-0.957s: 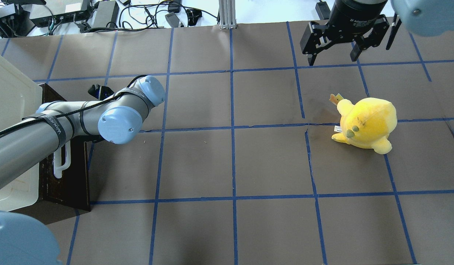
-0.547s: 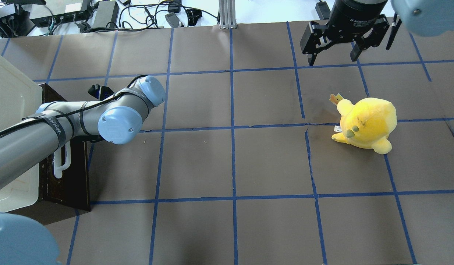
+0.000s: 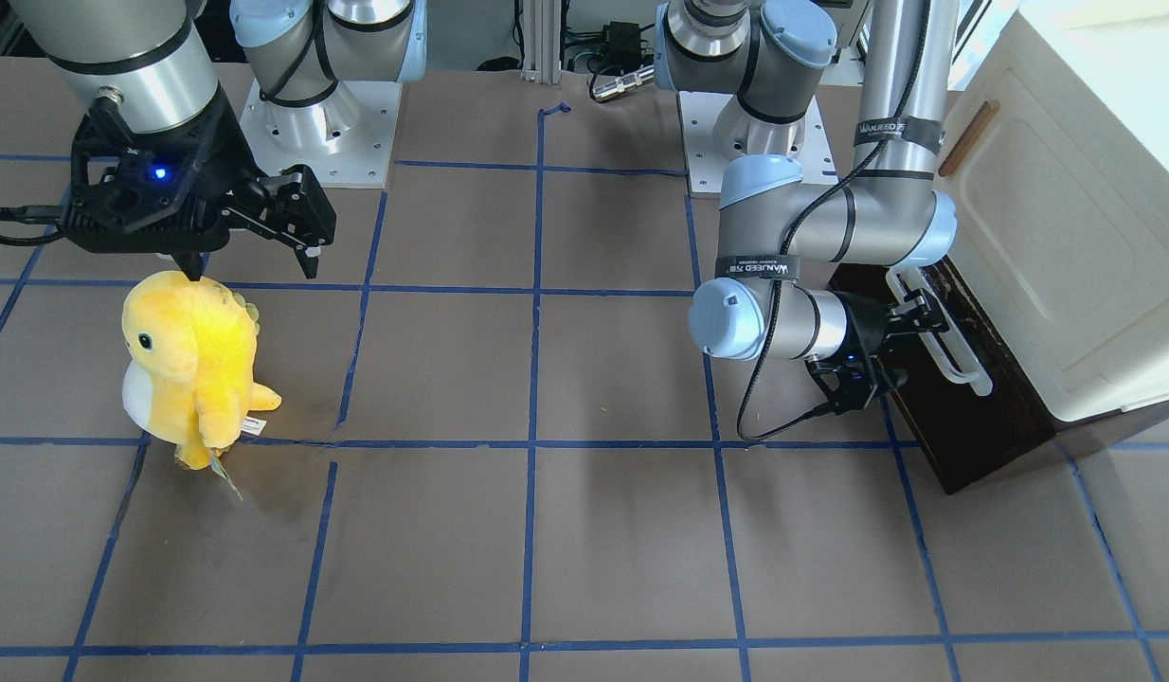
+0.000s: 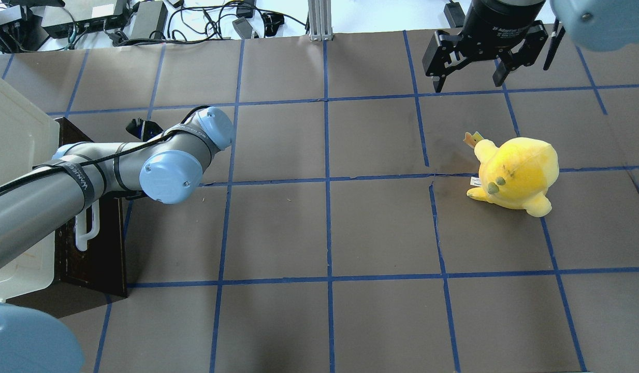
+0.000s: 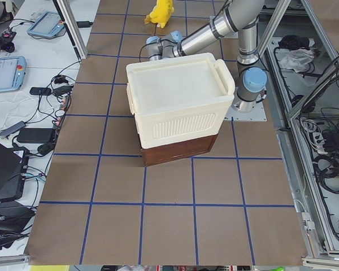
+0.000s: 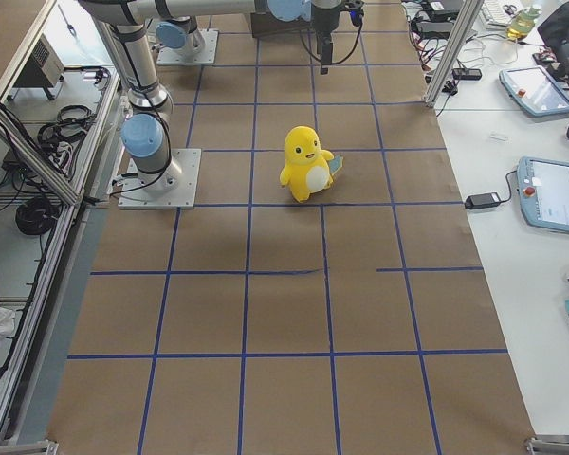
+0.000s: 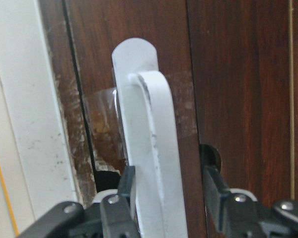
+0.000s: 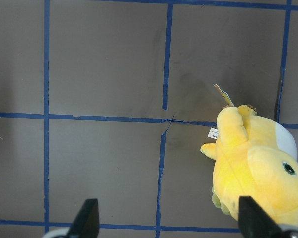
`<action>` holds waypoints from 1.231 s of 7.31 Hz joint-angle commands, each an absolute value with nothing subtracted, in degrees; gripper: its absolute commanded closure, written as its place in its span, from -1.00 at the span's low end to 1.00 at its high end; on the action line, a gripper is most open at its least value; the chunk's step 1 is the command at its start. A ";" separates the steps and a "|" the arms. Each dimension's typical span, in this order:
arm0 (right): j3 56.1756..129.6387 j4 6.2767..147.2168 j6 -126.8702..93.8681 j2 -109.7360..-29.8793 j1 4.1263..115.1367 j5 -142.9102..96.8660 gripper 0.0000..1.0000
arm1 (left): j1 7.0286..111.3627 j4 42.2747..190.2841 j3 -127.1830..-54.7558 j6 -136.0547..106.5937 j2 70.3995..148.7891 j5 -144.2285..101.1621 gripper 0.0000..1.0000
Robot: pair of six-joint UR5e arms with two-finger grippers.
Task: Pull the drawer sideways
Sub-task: 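Close the left gripper on the white drawer handle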
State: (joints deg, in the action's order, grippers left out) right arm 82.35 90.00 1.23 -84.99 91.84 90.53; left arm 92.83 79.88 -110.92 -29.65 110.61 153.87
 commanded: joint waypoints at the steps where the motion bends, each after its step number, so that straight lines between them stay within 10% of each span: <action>1: 82.35 90.00 1.23 -84.99 91.85 90.53 -1.00 | 92.99 79.89 -111.00 -29.62 110.48 153.90 0.08; 9: 82.35 90.00 1.23 -84.99 91.85 90.53 -1.00 | 92.37 79.80 -111.18 -28.57 110.56 153.90 0.39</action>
